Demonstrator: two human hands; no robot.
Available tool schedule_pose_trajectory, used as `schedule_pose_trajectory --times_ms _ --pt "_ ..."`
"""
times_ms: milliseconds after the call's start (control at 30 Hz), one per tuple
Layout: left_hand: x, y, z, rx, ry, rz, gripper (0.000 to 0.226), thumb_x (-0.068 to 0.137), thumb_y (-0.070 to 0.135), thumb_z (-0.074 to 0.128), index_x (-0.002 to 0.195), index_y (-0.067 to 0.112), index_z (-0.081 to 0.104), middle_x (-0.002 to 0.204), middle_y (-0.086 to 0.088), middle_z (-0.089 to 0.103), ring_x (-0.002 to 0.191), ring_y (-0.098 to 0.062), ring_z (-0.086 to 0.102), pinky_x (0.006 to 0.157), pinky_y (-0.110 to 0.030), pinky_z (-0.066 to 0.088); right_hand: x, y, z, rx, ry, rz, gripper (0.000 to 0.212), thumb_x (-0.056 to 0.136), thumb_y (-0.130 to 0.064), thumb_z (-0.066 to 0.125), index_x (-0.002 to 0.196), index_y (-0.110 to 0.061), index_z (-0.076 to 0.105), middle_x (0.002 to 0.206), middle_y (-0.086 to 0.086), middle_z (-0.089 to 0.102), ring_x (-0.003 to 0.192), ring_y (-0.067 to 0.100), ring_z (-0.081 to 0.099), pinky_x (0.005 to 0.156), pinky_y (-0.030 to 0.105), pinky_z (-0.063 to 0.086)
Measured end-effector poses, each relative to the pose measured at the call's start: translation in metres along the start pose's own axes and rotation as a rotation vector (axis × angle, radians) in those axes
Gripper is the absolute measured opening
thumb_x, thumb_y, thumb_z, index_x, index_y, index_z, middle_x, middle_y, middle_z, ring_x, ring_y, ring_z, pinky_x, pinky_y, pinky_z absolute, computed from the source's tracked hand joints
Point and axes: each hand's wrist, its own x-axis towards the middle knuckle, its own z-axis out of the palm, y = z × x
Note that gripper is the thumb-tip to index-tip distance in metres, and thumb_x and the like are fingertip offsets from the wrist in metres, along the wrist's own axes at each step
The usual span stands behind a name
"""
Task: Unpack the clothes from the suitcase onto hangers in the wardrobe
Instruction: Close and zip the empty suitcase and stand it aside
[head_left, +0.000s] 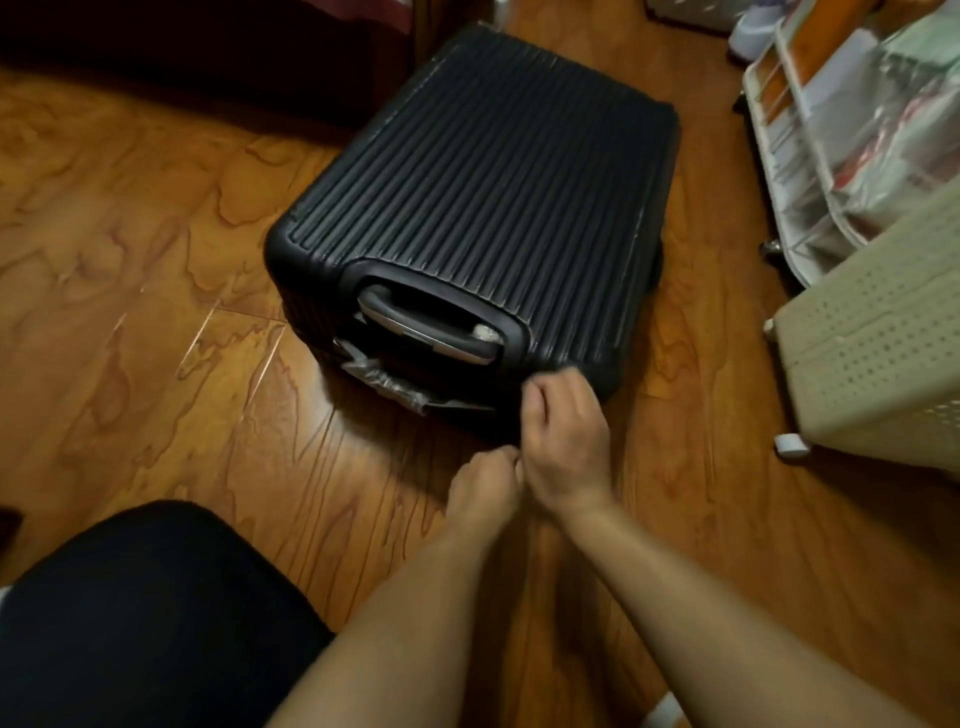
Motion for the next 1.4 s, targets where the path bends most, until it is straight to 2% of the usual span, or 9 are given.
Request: schedule_pose_trajectory --times_ms 100,233,333,433,533,633,767,1300,1400 --pt "-0.003 0.006 0.015 0.050 0.051 0.043 0.028 0.104 0.036 0.041 0.098 0.021 0.063 0.089 -0.006 0.068 0.084 -0.028 0.066 0.079 -0.044 0.056 -0.034 0.049 -0.010 -0.064 0.056 0.492 0.021 0.102 -0.018 0.042 0.097 -0.013 0.061 0.094 0.002 0.054 0.091 0.026 0.056 0.072 0.029 0.034" --pt "0.000 0.015 0.020 0.137 0.022 0.050 0.030 0.103 0.040 0.039 0.106 0.023 0.064 0.095 -0.004 0.070 0.088 -0.027 0.068 0.082 -0.045 0.058 -0.035 0.074 0.000 0.692 -0.473 1.323 0.050 0.093 -0.047 0.061 0.135 -0.021 0.058 0.132 0.002 0.063 0.123 0.024 0.056 0.100 0.042 0.046" --pt "-0.003 0.026 -0.004 0.351 -0.228 0.116 0.027 0.103 0.033 0.044 0.122 0.022 0.061 0.110 -0.006 0.069 0.096 -0.026 0.067 0.087 -0.045 0.057 -0.027 0.072 0.014 0.648 -0.546 1.193 0.052 0.085 -0.045 0.072 0.127 -0.015 0.063 0.122 0.004 0.068 0.115 0.022 0.061 0.104 0.041 0.046" --pt "-0.008 0.066 -0.053 0.763 -0.483 0.276 0.021 0.100 0.026 0.051 0.116 0.021 0.065 0.110 -0.005 0.070 0.089 -0.019 0.065 0.082 -0.037 0.055 -0.025 0.074 0.026 0.459 -0.529 1.054 0.014 0.095 -0.022 0.064 0.105 -0.012 0.066 0.108 0.012 0.069 0.081 0.014 0.068 0.067 0.023 0.054" --pt "-0.018 0.131 -0.088 0.743 -0.035 0.761 0.019 0.100 0.028 0.050 0.111 0.024 0.064 0.102 0.000 0.067 0.089 -0.017 0.065 0.075 -0.036 0.055 -0.042 0.074 0.020 -0.027 -0.600 0.593 0.018 0.100 -0.019 0.050 0.092 -0.015 0.065 0.098 0.009 0.067 0.089 0.023 0.067 0.069 0.026 0.048" --pt "0.004 0.178 -0.082 0.967 0.242 1.115 0.039 0.100 0.043 0.045 0.134 0.030 0.056 0.142 -0.010 0.047 0.130 -0.031 0.045 0.104 -0.048 0.043 -0.049 0.069 0.009 -0.213 -0.498 0.342 0.024 0.105 -0.027 0.041 0.098 -0.018 0.062 0.093 0.003 0.069 0.085 0.020 0.068 0.064 0.024 0.039" --pt "0.047 0.183 -0.069 1.210 0.009 0.739 0.057 0.097 0.067 0.025 0.149 0.047 0.036 0.168 -0.011 0.005 0.154 -0.040 -0.003 0.122 -0.062 0.004 -0.044 0.102 -0.018 -0.271 -0.606 0.514 0.023 0.102 -0.020 0.045 0.114 -0.012 0.064 0.109 0.008 0.068 0.095 0.024 0.066 0.078 0.033 0.052" --pt "0.023 0.148 -0.120 1.116 0.029 0.753 0.049 0.092 0.071 0.025 0.120 0.044 0.055 0.136 -0.002 0.032 0.133 -0.031 0.030 0.108 -0.052 0.033 -0.026 0.056 -0.024 -0.345 -0.927 0.039 0.022 0.099 -0.016 0.045 0.100 -0.009 0.066 0.099 0.011 0.066 0.087 0.027 0.061 0.081 0.039 0.052" --pt "0.023 0.119 -0.115 1.099 0.072 0.508 0.087 0.084 0.080 0.046 0.154 0.050 0.003 0.165 -0.007 -0.010 0.152 -0.040 -0.007 0.120 -0.064 0.006 -0.043 0.039 -0.014 -0.298 -1.008 0.001 0.019 0.098 -0.007 0.047 0.102 -0.004 0.065 0.098 0.013 0.064 0.091 0.029 0.061 0.078 0.036 0.047"
